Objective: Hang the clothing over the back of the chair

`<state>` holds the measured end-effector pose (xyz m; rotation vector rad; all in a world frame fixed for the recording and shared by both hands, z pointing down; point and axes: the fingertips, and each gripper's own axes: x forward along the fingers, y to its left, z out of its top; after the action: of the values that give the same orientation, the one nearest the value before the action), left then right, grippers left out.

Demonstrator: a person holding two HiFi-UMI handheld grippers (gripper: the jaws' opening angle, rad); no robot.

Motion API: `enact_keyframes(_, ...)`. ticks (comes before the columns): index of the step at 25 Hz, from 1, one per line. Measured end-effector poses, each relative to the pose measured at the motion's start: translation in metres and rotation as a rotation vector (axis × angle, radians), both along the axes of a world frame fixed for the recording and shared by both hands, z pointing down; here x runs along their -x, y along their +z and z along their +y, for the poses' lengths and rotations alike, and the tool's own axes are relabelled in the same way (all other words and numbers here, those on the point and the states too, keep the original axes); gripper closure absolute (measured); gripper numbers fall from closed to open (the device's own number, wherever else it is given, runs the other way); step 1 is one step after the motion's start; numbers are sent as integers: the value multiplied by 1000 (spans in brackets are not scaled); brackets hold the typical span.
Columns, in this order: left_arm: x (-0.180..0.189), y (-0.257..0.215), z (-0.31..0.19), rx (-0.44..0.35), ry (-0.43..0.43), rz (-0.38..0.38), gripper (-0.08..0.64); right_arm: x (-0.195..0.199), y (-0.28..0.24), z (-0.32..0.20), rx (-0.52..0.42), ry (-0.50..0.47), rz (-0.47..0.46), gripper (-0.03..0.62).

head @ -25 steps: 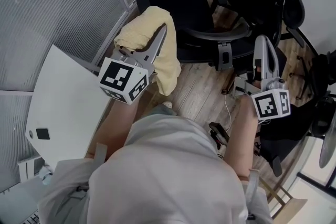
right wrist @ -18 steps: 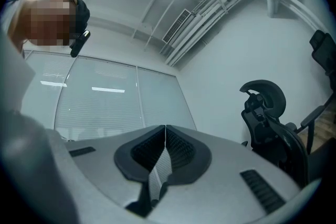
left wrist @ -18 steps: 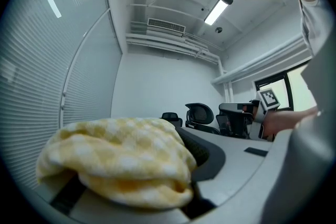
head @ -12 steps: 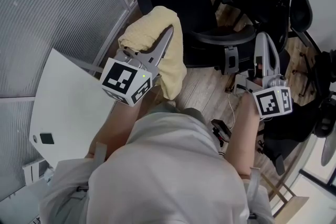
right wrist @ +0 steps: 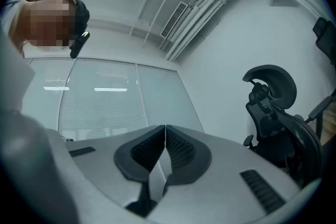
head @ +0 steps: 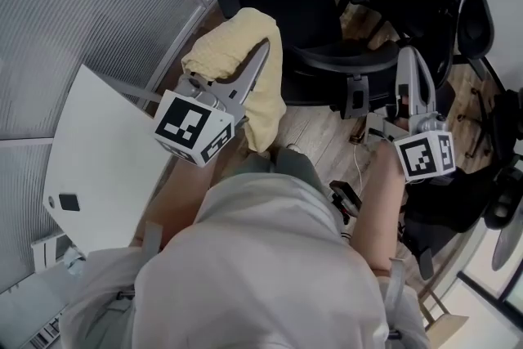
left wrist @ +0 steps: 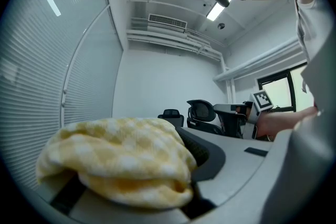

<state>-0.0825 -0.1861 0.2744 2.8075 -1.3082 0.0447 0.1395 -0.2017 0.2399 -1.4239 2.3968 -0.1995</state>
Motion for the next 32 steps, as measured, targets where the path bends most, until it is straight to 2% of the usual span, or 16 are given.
enact_keyframes(6, -13, 1, -1, 12, -50, -8, 495, -12, 14, -18, 58, -54, 6, 571)
enact_keyframes(17, -41, -1, -1, 5, -127, -37, 495, -21, 19, -46, 46, -192, -12, 571)
enact_keyframes(23, -41, -5, 3, 2, -166, -45, 495, -26, 31, -50, 74, -215, -29, 571)
enact_keyframes(27, -42, -4, -1, 12, -161, -37, 495, -24, 29, -53, 57, -236, -37, 571)
enact_keyframes(32, -55, -2, -8, 19, -87, -47, 495, -26, 29, -58, 59, -198, -52, 571)
